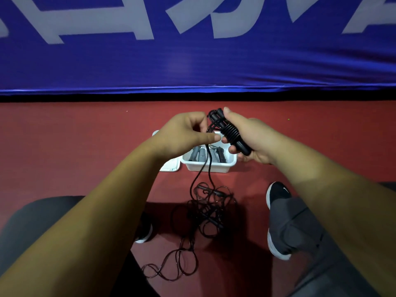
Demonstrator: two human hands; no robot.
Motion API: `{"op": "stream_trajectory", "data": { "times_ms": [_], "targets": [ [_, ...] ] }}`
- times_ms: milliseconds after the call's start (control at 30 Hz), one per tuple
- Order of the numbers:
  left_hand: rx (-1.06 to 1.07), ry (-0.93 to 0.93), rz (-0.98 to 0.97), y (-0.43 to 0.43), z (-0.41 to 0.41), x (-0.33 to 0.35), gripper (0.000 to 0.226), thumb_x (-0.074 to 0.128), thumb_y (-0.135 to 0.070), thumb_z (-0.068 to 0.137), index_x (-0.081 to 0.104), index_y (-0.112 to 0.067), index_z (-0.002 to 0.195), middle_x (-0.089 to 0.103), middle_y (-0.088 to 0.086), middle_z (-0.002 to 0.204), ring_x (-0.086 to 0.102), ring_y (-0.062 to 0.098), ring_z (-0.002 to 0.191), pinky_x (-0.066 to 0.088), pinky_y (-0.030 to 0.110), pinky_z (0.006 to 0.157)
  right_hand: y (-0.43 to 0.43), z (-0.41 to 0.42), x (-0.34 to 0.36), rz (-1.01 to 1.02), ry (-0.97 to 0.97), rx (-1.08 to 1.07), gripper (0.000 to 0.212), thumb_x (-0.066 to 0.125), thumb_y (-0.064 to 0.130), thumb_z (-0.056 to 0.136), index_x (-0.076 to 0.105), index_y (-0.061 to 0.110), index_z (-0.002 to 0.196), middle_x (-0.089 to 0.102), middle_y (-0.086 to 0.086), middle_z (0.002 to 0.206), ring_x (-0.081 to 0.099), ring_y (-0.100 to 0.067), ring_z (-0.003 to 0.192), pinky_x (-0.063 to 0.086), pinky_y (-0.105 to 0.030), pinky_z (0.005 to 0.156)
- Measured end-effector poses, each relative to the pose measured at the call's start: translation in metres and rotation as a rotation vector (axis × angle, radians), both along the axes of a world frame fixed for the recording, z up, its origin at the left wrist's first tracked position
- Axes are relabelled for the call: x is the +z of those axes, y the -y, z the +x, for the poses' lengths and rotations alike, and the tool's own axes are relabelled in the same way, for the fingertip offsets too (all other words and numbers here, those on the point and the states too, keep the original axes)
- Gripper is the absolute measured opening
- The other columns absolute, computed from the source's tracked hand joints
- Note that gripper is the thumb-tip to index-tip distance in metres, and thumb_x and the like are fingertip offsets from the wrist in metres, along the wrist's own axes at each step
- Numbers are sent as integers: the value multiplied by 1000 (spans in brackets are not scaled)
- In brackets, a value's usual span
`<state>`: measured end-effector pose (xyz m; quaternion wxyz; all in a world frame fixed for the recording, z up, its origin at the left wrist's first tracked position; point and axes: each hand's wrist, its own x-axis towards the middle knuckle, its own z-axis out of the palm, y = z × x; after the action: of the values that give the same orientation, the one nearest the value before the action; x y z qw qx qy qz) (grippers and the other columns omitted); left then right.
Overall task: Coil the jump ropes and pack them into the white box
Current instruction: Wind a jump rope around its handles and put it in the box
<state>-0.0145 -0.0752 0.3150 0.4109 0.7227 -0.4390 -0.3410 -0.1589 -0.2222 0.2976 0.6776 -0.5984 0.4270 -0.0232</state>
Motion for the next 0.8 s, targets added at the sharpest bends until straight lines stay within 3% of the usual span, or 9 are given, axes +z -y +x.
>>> {"op": "stream_trajectory", "data": {
  "times_ms": [67, 200, 267, 400, 467, 533, 633, 700, 800],
  "targets": [
    [-15, 82, -2, 0, 0, 0, 37, 84, -17, 89, 51, -1, 80, 66, 5, 65, 64, 10, 59, 44, 23, 58, 1, 0, 1, 18, 34, -18, 63, 61, 72, 96, 71, 13, 118, 75, -3, 89, 60, -15, 57, 47, -28, 57],
    [12, 472, 109, 1, 2, -8, 21, 70, -22, 93, 53, -13, 86, 69, 5, 76, 71, 20, 61, 60, 43, 58, 2, -1, 2, 20, 79, -11, 47, 66, 58, 100, 70, 16, 120, 73, -4, 89, 58, -16, 57, 42, -25, 53],
    [22, 384, 162, 1, 1, -11, 7, 60, -22, 99, 58, -16, 96, 74, 2, 81, 72, 26, 59, 62, 44, 56, 1, -1, 0, 10, 86, 3, 45, 66, 56, 100, 69, 17, 123, 73, -3, 86, 58, -16, 57, 41, -25, 53],
    [-52, 105, 142, 2, 4, -13, 21, 55, -27, 109, 69, -13, 101, 78, 2, 92, 77, 22, 78, 62, 39, 69, 2, -1, -1, -12, 82, -16, 42, 65, 57, 101, 67, 19, 118, 73, -2, 85, 59, -16, 59, 42, -26, 52],
    [-93, 56, 118, 2, 5, -10, 29, 53, -36, 110, 70, -13, 104, 78, 0, 100, 73, 12, 85, 57, 28, 77, 4, -1, 1, -26, 84, -31, 37, 65, 56, 101, 66, 21, 112, 73, -1, 84, 59, -17, 60, 43, -25, 52],
    [-96, 60, 96, 1, 7, -8, 34, 50, -40, 111, 72, -16, 103, 78, 0, 102, 67, 8, 87, 51, 26, 83, 5, -2, 2, -40, 87, -40, 36, 66, 55, 101, 66, 20, 110, 73, 0, 83, 59, -17, 61, 43, -25, 52],
    [-88, 133, 89, 0, 13, -10, 30, 52, -42, 109, 73, -24, 96, 76, 3, 95, 67, 22, 89, 51, 41, 86, 2, -2, 4, -33, 91, -39, 38, 68, 53, 99, 69, 18, 113, 73, -1, 83, 58, -18, 61, 43, -26, 52],
    [-112, 168, 119, -1, 15, -10, 27, 55, -45, 107, 75, -30, 96, 73, -2, 89, 62, 13, 81, 48, 35, 80, 1, -1, 5, 8, 107, -51, 37, 68, 51, 99, 70, 17, 112, 73, -1, 83, 57, -17, 59, 42, -26, 51],
    [-155, 178, 180, -1, 16, -9, 22, 61, -48, 104, 79, -38, 109, 75, -15, 94, 68, 2, 89, 52, 26, 87, 1, -1, 8, 33, 118, -54, 35, 69, 48, 98, 69, 15, 109, 72, -2, 82, 56, -16, 57, 40, -25, 50]
  ]
}}
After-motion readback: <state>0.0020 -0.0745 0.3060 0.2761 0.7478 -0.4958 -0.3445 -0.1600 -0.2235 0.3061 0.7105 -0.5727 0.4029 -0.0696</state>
